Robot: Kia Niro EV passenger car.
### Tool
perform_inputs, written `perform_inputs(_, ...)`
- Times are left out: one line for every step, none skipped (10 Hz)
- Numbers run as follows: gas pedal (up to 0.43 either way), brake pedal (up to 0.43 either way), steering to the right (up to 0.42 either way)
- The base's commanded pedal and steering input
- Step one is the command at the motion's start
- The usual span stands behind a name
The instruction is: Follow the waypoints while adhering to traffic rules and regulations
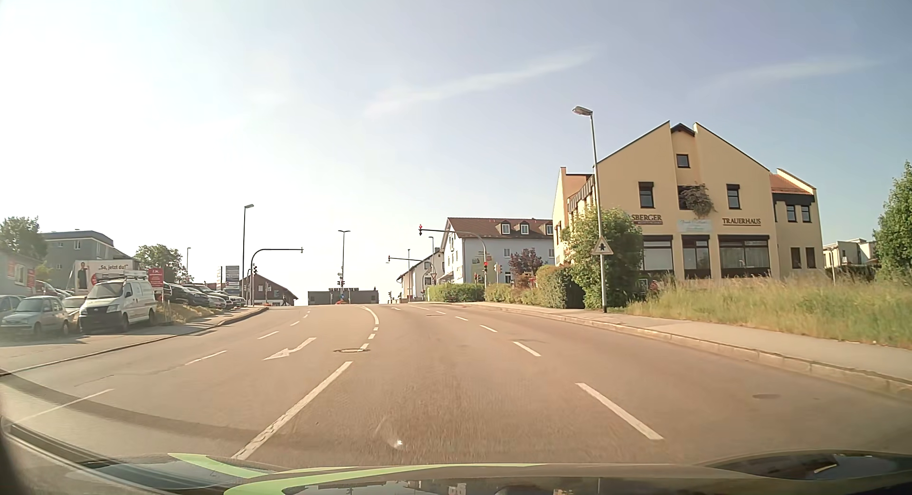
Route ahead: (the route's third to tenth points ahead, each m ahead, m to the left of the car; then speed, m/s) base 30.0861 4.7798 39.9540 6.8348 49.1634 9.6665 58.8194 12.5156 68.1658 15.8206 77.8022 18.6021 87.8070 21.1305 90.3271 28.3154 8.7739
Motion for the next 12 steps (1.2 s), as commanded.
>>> perform_inputs(0.047, 0.000, -0.038)
perform_inputs(0.047, 0.000, -0.039)
perform_inputs(0.047, 0.000, -0.039)
perform_inputs(0.047, 0.000, -0.039)
perform_inputs(0.047, 0.000, -0.039)
perform_inputs(0.047, 0.000, -0.039)
perform_inputs(0.047, 0.000, -0.039)
perform_inputs(0.047, 0.000, -0.038)
perform_inputs(0.047, 0.000, -0.037)
perform_inputs(0.047, 0.000, -0.037)
perform_inputs(0.039, 0.000, -0.037)
perform_inputs(0.039, 0.000, -0.037)
